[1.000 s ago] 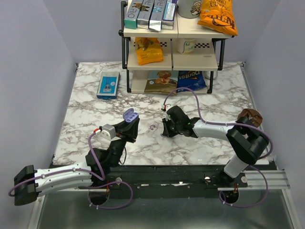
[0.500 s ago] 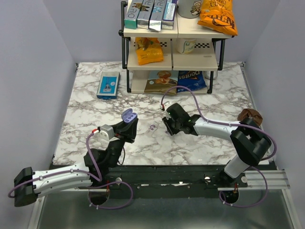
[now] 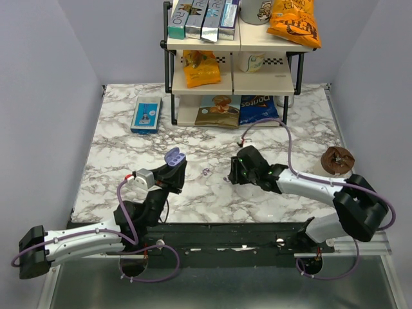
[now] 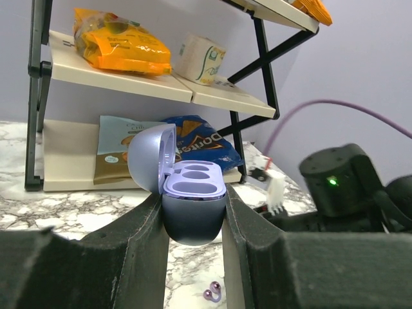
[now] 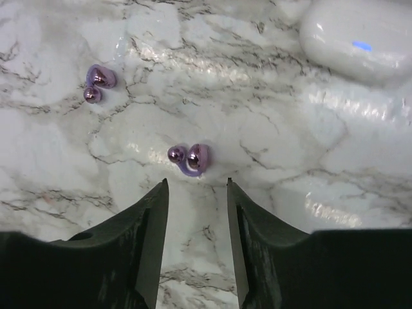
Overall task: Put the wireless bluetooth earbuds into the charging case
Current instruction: Pick up the earbud from the center of the board.
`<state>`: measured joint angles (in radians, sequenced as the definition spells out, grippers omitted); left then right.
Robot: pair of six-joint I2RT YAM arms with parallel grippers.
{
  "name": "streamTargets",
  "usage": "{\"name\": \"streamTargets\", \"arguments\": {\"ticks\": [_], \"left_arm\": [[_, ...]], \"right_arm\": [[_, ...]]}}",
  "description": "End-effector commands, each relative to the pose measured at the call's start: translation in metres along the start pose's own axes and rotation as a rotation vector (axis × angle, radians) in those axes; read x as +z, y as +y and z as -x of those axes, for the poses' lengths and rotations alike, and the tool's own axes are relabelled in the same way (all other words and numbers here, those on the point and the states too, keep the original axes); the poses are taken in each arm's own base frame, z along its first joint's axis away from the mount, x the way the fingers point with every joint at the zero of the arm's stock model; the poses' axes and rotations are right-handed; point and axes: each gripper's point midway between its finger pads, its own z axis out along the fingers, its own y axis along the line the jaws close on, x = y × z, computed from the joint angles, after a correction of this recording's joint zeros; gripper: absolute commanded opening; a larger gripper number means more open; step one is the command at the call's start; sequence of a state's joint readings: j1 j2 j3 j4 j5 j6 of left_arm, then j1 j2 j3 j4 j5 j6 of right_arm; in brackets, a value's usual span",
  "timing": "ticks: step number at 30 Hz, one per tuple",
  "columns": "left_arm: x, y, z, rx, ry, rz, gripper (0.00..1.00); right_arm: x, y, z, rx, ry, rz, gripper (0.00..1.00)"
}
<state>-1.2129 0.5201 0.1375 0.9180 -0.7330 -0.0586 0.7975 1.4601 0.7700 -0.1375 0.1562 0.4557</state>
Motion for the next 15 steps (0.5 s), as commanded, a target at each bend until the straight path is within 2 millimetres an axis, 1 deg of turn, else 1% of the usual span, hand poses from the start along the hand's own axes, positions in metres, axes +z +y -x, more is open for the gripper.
{"name": "streamTargets", "arguments": {"ticks": [1, 4, 7, 12, 15], "left_arm": [[0.0, -0.002, 0.0, -0.023, -0.005, -0.006, 0.0], [0.0, -0.004, -0.001, -0.024, 0.001, -0.01, 0.0], [0.0, -0.005, -0.002, -0.031, 0.002, -0.015, 0.0], [-0.001, -0.004, -0.003, -0.033, 0.008, -0.012, 0.0], [-0.002, -0.003, -0.002, -0.034, 0.009, -0.01, 0.0]], "right_arm": [[-0.007, 0.008, -0.005, 0.433, -0.075, 0.032, 0.48], [0.0, 0.013, -0.014, 0.538, -0.042, 0.04, 0.46], [0.006, 0.014, -0.017, 0.581, -0.036, 0.04, 0.45], [0.014, 0.012, -0.013, 0.586, -0.034, 0.018, 0.45], [0.019, 0.01, -0.017, 0.591, -0.015, 0.001, 0.43]]}}
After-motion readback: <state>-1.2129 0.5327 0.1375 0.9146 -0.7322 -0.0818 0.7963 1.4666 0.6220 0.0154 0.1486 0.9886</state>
